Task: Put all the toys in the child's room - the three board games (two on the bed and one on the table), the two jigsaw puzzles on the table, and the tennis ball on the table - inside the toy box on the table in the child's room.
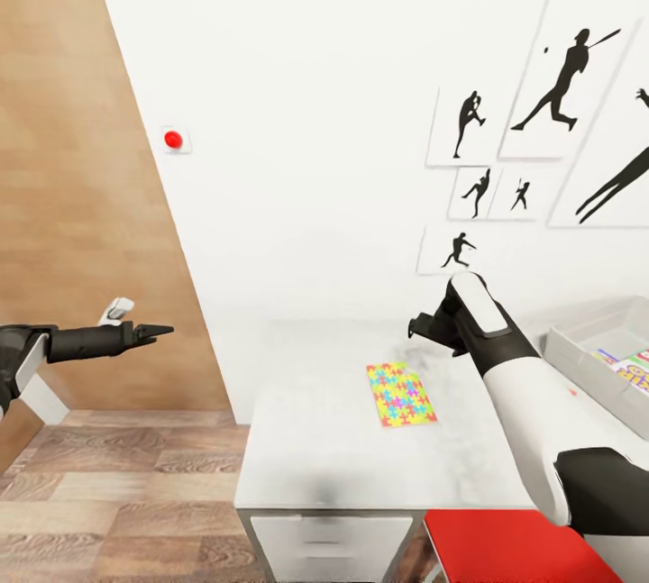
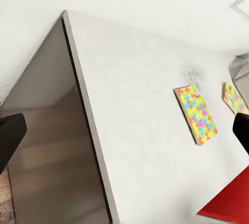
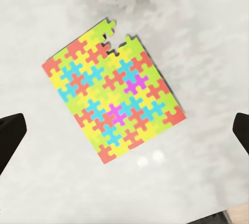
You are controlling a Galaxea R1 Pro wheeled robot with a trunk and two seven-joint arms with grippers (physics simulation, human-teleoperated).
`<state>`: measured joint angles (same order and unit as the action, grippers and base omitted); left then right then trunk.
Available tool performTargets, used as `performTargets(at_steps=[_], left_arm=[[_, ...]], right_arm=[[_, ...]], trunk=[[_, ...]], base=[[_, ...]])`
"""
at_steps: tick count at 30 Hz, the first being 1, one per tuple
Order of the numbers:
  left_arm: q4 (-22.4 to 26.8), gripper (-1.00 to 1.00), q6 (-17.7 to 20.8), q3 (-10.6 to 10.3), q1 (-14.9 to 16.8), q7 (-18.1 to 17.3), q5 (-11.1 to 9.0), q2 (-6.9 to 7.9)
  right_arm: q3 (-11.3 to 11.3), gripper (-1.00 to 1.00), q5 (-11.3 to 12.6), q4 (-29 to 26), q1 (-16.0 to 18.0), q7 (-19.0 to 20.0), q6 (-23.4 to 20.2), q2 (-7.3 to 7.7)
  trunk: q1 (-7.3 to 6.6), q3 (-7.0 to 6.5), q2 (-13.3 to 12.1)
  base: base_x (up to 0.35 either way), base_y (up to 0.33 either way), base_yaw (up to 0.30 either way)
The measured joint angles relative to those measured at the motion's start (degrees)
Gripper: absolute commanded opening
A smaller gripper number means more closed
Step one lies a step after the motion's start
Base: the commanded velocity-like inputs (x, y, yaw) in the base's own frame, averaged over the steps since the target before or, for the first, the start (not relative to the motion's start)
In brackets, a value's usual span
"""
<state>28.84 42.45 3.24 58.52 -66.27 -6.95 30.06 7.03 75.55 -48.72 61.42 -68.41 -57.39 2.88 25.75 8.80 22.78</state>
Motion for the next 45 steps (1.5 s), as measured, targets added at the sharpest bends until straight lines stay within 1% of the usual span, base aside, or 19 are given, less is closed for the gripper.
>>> performTargets(at_steps=[3, 6, 9, 11, 15, 18, 45], left_arm=[[-0.3, 1.00, -0.2, 0.0, -0.2, 0.0, 0.0, 0.10], [-1.3, 1.00, -0.4, 0.0, -0.9, 0.1, -0.1, 0.15], [-1.7, 1.00, -0.5, 0.3, -2.0, 0.0, -0.3, 0.12], [-1.7, 1.00, -0.3, 0.5, -2.2, -0.7, -0.2, 0.33], [-1.7, 1.00, -0.3, 0.5, -2.5, -2.1, -0.1, 0.75], [-1.7, 1.00, -0.2, 0.5, -2.6, -2.4, 0.0, 0.83], [-2.1, 1.00, -0.7, 0.3, -2.9, -1.9, 0.1, 0.86]], right_arm=[[-0.1, 1.00, 0.0, 0.0, -0.1, 0.5, 0.0, 0.07], [-0.1, 1.00, 0.0, 0.0, -0.2, 2.5, 0.1, 0.37], [0.0, 1.00, -0.1, -0.1, -0.2, 3.9, 0.1, 0.58], [0.0, 1.00, -0.1, -0.1, -0.2, 4.3, 0.1, 0.68], [0.0, 1.00, -0.1, 0.1, -0.3, 4.6, 0.1, 0.87], [0.0, 1.00, -0.1, 0.2, -0.3, 4.7, 0.1, 0.90], [0.1, 1.00, -0.2, 0.7, -0.4, 5.0, 0.1, 0.72]], trunk=[[0.00, 0.28, 0.0], [0.00, 0.56, 0.0], [0.00, 0.84, 0.0], [0.00, 1.03, 0.0], [0.00, 1.40, 0.0], [0.00, 1.68, 0.0], [0.00, 4.21, 0.0]], base=[[0.000, 0.000, 0.000], [0.000, 0.000, 0.000], [0.000, 0.000, 0.000], [0.000, 0.000, 0.000], [0.000, 0.000, 0.000], [0.000, 0.000, 0.000], [0.000, 0.000, 0.000]])
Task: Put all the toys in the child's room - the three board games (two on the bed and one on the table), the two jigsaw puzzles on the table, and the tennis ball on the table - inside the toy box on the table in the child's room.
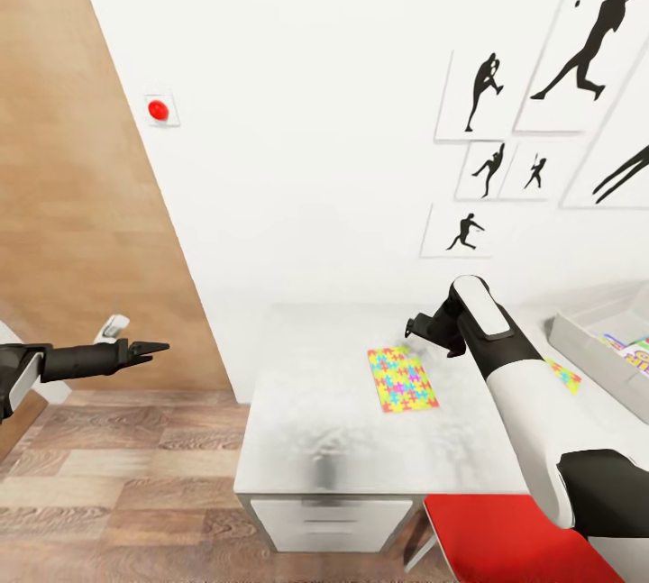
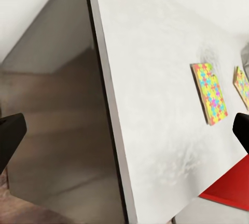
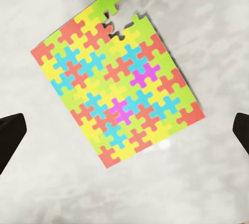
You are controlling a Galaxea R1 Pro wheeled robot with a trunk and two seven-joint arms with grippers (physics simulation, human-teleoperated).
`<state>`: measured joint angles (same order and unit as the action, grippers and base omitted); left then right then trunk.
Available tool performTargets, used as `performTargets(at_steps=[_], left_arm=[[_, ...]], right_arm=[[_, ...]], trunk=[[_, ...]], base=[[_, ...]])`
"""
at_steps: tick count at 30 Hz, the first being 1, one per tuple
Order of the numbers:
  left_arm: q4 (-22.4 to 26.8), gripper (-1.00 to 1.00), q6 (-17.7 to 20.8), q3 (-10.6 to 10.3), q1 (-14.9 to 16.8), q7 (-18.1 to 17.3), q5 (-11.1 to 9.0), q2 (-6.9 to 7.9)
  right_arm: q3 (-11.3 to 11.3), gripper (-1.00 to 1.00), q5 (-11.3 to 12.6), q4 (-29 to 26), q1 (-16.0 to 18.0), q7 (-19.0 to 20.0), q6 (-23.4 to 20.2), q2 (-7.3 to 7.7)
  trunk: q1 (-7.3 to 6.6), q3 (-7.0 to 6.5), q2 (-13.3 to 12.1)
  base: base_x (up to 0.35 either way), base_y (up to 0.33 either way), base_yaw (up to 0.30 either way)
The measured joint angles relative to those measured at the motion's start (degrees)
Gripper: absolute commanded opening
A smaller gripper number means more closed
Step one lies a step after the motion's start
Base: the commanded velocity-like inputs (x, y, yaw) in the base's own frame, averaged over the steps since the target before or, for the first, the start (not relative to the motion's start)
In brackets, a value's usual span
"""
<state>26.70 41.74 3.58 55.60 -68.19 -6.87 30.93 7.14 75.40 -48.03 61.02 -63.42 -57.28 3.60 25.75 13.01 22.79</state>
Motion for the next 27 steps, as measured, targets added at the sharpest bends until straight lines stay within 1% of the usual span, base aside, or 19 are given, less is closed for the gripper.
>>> performTargets(at_steps=[9, 27], left_arm=[[0.0, 1.00, 0.0, -0.1, 0.0, 0.1, 0.0, -0.02], [0.0, 1.00, -0.2, -0.1, -0.1, 0.1, 0.0, -0.08]], right_arm=[[0.1, 1.00, 0.0, 0.1, 0.0, 0.0, 0.0, 0.05], [0.1, 1.00, 0.0, 0.3, 0.0, 0.1, 0.0, 0.02]], trunk=[[0.00, 0.84, 0.0], [0.00, 2.53, 0.0]], base=[[0.000, 0.000, 0.008], [0.000, 0.000, 0.059]])
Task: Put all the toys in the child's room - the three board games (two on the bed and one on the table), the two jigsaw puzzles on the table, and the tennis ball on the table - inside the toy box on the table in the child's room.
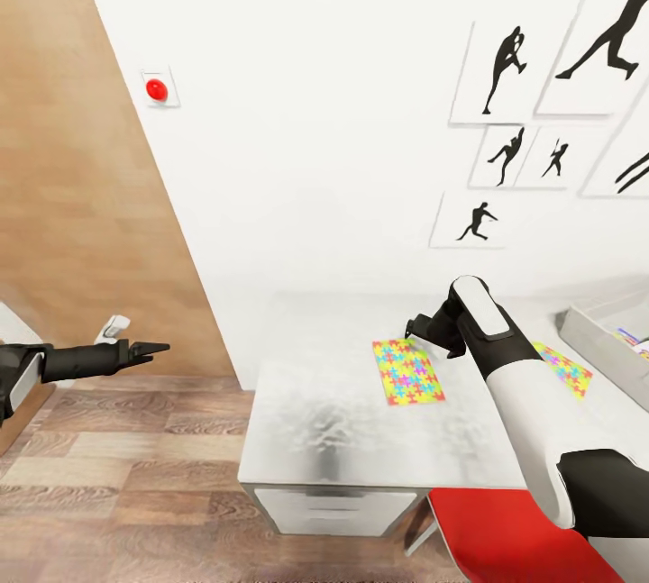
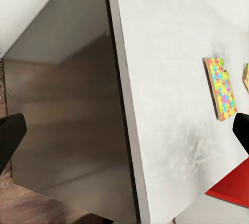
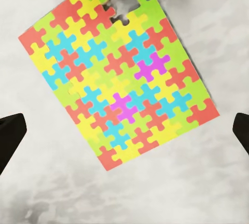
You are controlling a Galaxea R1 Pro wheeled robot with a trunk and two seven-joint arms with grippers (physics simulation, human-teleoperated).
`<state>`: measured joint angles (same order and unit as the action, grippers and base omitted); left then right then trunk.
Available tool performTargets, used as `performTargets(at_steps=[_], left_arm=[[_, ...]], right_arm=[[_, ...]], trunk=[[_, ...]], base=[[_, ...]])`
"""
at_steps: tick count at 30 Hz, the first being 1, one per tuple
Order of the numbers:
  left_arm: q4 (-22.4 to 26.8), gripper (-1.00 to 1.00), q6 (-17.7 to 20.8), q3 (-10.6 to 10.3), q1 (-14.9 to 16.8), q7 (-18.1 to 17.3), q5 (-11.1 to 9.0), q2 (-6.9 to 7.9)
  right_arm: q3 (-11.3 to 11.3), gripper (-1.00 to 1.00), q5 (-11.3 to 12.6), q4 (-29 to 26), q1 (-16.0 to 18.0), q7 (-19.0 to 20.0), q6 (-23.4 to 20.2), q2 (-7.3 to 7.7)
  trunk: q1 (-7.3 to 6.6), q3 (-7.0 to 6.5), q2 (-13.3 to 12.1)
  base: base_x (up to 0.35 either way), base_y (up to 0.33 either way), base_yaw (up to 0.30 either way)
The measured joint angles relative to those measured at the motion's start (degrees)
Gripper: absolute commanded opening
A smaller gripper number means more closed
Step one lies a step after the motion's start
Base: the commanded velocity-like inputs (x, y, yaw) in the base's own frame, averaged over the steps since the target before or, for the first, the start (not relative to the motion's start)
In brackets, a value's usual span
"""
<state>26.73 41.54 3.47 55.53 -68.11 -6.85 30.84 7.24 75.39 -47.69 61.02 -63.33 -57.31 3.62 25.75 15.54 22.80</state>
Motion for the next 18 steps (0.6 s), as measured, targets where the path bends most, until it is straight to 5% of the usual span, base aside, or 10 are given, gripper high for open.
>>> performTargets(at_steps=[18], left_arm=[[0.0, 1.00, -0.1, -0.1, 0.0, 0.0, 0.1, -0.01]], right_arm=[[-0.5, 1.00, 0.1, 0.0, 0.0, 0.0, 0.1, 0.20]], trunk=[[0.00, 1.68, 0.0]], base=[[0.000, 0.000, -0.003]])
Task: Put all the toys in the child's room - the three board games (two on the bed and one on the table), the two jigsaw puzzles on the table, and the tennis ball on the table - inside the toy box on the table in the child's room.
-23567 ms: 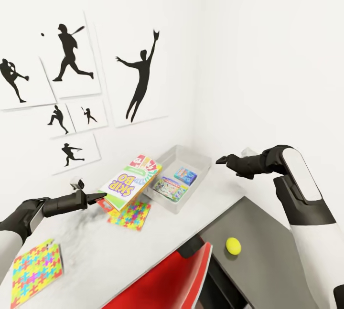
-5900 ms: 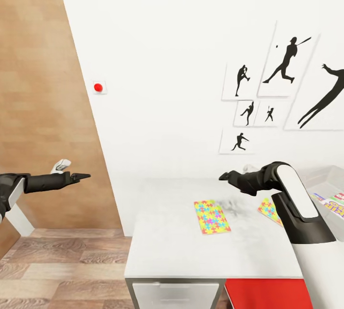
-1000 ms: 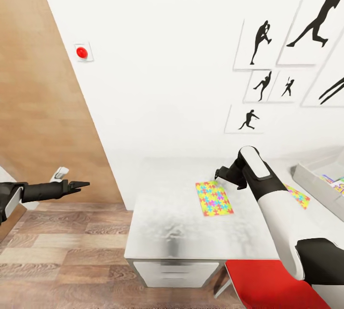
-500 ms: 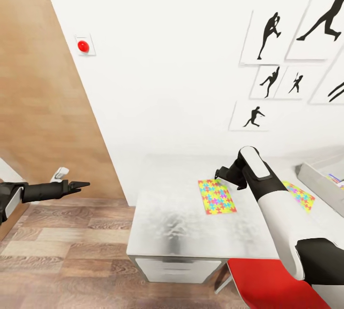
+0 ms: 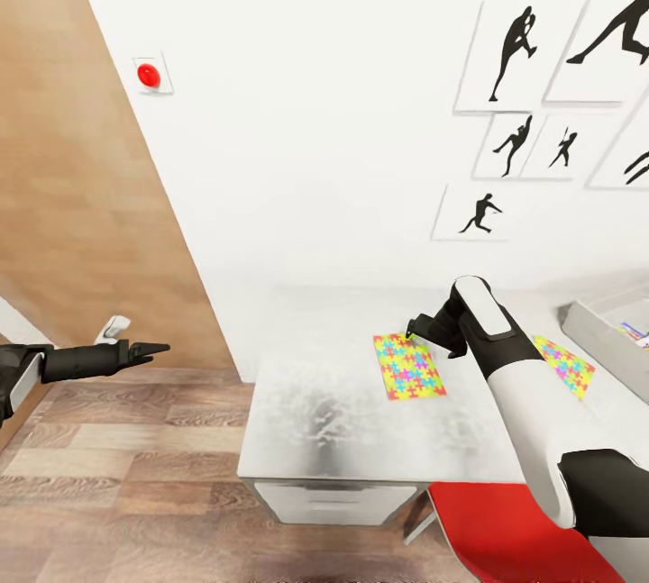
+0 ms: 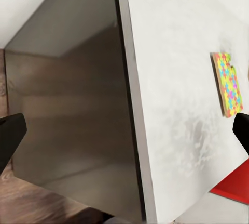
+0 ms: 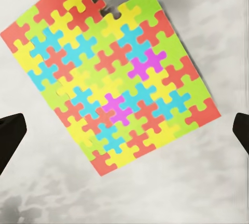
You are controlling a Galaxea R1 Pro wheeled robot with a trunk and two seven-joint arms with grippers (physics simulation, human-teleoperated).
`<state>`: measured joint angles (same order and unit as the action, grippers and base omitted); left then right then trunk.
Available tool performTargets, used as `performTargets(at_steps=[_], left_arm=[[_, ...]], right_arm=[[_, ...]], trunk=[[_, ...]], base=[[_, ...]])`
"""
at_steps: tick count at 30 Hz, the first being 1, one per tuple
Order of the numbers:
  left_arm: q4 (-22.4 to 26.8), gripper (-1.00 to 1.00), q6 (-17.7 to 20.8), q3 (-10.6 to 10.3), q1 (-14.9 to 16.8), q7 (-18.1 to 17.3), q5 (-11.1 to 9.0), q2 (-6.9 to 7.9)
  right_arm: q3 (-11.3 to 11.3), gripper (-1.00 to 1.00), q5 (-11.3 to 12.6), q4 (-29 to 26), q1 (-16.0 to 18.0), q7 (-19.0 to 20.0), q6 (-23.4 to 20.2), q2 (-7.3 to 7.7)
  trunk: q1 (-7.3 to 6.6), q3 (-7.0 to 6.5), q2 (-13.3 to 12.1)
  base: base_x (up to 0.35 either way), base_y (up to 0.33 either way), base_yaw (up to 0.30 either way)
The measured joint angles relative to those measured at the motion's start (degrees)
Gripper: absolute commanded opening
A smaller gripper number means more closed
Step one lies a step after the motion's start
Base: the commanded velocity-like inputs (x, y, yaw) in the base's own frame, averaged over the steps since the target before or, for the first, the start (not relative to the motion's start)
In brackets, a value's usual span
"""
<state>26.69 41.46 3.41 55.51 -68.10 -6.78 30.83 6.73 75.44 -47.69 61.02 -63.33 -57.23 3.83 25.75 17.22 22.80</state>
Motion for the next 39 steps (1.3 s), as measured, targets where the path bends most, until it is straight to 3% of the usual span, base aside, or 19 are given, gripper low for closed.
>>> performTargets(at_steps=[23, 39], left_arm=[[0.0, 1.00, 0.0, 0.1, 0.0, -0.2, 0.0, 0.09], [1.4, 1.00, 0.5, 0.7, 0.4, -0.3, -0.1, 1.39]], right_arm=[[0.1, 1.00, 0.0, -0.1, 0.0, 0.0, 0.0, -0.18], [0.3, 1.00, 0.0, -0.8, 1.6, 0.0, -0.3, -0.39]], trunk=[[0.00, 2.07, 0.0], [0.00, 3.58, 0.0]], base=[[0.000, 0.000, -0.093], [0.000, 0.000, -0.001]])
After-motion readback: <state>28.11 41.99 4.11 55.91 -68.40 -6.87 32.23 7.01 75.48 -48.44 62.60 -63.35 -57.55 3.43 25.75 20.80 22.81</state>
